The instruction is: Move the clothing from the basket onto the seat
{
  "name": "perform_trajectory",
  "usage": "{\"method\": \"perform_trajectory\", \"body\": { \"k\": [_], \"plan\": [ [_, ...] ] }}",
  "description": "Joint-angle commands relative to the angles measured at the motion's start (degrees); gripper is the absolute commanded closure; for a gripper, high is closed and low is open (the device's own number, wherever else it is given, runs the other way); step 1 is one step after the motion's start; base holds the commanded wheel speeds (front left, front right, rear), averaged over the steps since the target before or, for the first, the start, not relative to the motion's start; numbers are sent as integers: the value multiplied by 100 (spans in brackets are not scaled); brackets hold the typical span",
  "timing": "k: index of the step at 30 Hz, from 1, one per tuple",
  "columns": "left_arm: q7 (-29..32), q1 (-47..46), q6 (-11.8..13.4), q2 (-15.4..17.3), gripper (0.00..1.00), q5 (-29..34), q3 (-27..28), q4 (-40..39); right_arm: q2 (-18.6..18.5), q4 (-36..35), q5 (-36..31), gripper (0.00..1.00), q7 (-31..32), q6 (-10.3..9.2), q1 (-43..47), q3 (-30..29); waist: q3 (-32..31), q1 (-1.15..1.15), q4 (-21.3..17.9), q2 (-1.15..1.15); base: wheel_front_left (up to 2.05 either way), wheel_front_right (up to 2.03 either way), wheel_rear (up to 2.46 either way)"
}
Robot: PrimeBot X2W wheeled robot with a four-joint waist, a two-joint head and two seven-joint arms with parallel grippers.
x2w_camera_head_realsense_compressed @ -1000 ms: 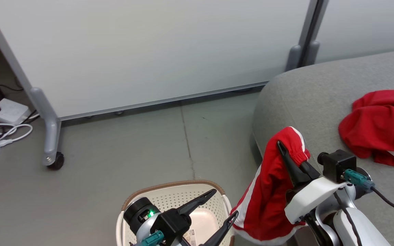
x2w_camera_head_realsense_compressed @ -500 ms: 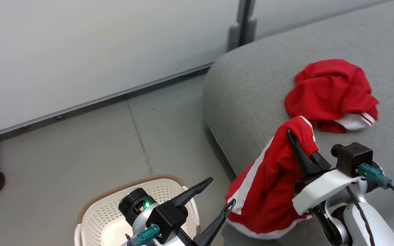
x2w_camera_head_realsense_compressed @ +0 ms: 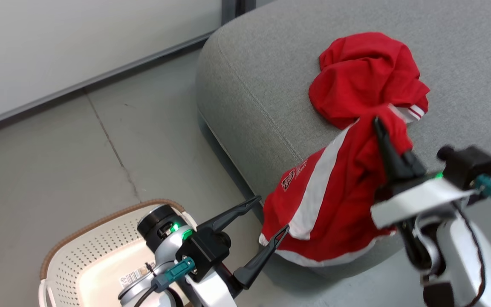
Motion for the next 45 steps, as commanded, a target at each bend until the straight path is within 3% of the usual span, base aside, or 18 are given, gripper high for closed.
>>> {"method": "perform_trajectory", "body": {
  "k": [1,6,10,17,23,32,38,39,41,45],
  "plan": [
    [49,-167,-32,27,0,-13,42,-81,-51,-3,80,100,-94,1,-372,-69,228,0,-51,0,0,0,0],
    [192,-717,-103,129,0,93,148,-300,-376,153,386,100,-207,1,-1880,-476,736,0,177,0,0,0,0],
    [256,-1251,-186,121,0,215,90,-453,-889,676,628,100,-207,1,-3318,-845,1197,0,486,0,0,0,0],
    [330,-1816,-260,125,0,351,-110,-596,-1593,1607,760,100,-374,1,-4573,-1216,1835,0,806,0,0,0,0],
    [375,-2254,-284,187,0,477,-241,-729,-2051,2900,731,100,-716,1,-5078,-1404,2508,0,972,0,0,0,0],
    [503,-2457,-228,415,0,548,-167,-921,-1787,4599,836,100,-997,1,-4645,-1681,3112,0,879,0,0,0,0],
    [583,-2417,-217,602,0,504,-137,-937,-1499,4492,966,100,-1009,1,-4332,-1761,3118,0,672,0,0,0,0],
    [575,-2403,-219,629,0,488,-133,-913,-1479,4429,957,73,-1008,1,-4284,-1776,3075,0,645,0,0,0,0],
    [514,-2372,-213,638,0,465,-135,-869,-1474,4343,914,0,-1010,1,-4193,-1795,2954,0,605,0,0,0,0],
    [332,-2165,-165,561,0,370,-187,-706,-1482,4238,726,0,-1010,1,-3885,-1765,2541,0,594,0,0,0,0]
  ]
}}
